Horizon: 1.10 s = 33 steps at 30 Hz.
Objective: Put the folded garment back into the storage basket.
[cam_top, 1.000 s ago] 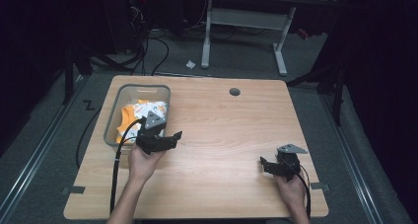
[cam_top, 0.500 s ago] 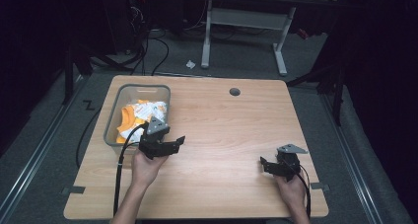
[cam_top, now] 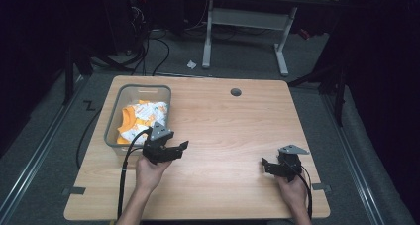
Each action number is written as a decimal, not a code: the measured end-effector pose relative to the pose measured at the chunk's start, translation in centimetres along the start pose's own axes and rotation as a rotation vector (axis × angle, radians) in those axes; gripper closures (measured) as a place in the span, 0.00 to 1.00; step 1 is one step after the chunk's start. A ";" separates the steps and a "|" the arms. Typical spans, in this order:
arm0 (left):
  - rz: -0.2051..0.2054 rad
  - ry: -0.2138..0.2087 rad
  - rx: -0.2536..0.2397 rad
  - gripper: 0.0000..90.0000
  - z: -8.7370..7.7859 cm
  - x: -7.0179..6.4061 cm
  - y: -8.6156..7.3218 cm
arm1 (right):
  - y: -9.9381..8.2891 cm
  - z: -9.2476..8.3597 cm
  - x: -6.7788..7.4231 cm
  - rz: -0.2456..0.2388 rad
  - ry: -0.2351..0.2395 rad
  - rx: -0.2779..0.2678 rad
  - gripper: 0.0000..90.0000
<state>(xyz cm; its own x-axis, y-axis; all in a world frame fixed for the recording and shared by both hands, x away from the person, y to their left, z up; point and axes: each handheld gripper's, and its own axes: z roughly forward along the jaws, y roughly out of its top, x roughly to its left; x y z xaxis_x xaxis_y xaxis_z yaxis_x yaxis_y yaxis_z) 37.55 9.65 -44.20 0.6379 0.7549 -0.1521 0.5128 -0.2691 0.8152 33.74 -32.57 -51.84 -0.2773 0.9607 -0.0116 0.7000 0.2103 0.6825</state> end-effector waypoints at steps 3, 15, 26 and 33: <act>-0.005 -0.005 0.003 0.39 0.2 -0.2 -0.3 | 0.0 0.0 0.0 0.000 0.000 0.000 0.24; 0.005 -0.007 0.030 0.39 1.8 -1.1 -1.5 | 0.0 0.0 0.0 0.000 0.000 0.000 0.24; -0.011 -0.016 0.038 0.39 2.2 -1.4 -2.5 | 0.0 0.0 0.0 0.000 0.000 0.000 0.24; -0.022 -0.032 0.060 0.39 3.0 -1.9 -3.3 | 0.0 0.0 0.0 0.000 0.000 0.000 0.24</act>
<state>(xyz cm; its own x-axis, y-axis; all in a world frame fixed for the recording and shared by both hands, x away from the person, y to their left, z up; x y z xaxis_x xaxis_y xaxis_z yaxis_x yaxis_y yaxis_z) 36.39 7.33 -48.30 0.6441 0.7415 -0.1881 0.5595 -0.2890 0.7768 33.74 -32.57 -51.84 -0.2773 0.9607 -0.0112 0.7002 0.2100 0.6824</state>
